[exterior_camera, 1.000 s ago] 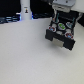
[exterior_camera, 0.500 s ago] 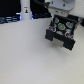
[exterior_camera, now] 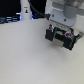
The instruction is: Open the kcup holder, insert the kcup into the holder, and close the kcup holder
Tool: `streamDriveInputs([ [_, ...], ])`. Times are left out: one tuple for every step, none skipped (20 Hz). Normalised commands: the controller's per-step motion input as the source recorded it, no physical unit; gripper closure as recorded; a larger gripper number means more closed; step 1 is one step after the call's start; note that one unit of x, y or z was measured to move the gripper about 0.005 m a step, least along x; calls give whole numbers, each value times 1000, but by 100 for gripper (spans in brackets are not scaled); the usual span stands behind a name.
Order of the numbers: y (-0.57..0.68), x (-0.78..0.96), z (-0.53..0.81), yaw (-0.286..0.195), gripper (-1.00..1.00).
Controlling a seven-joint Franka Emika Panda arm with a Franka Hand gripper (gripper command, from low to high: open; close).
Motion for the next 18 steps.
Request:
streamDriveInputs([
  [183,-143,-330,208,-100],
  [211,-212,-328,214,-100],
  [230,-269,-314,214,-100],
  [211,-315,-292,218,-100],
  [175,-398,-279,226,-100],
  [136,-419,-262,238,-100],
  [88,-427,-224,247,-100],
  [73,-475,-177,246,-100],
  [86,-476,-154,242,-100],
  [94,-495,-207,225,-100],
  [165,-493,-123,205,-100],
  [218,-537,-90,191,-100],
  [250,-520,-89,175,-100],
  [281,-487,-63,162,-100],
  [329,-481,-19,139,-100],
  [367,-438,-3,116,-100],
  [403,-448,8,107,-100],
  [397,-478,-12,115,-100],
])
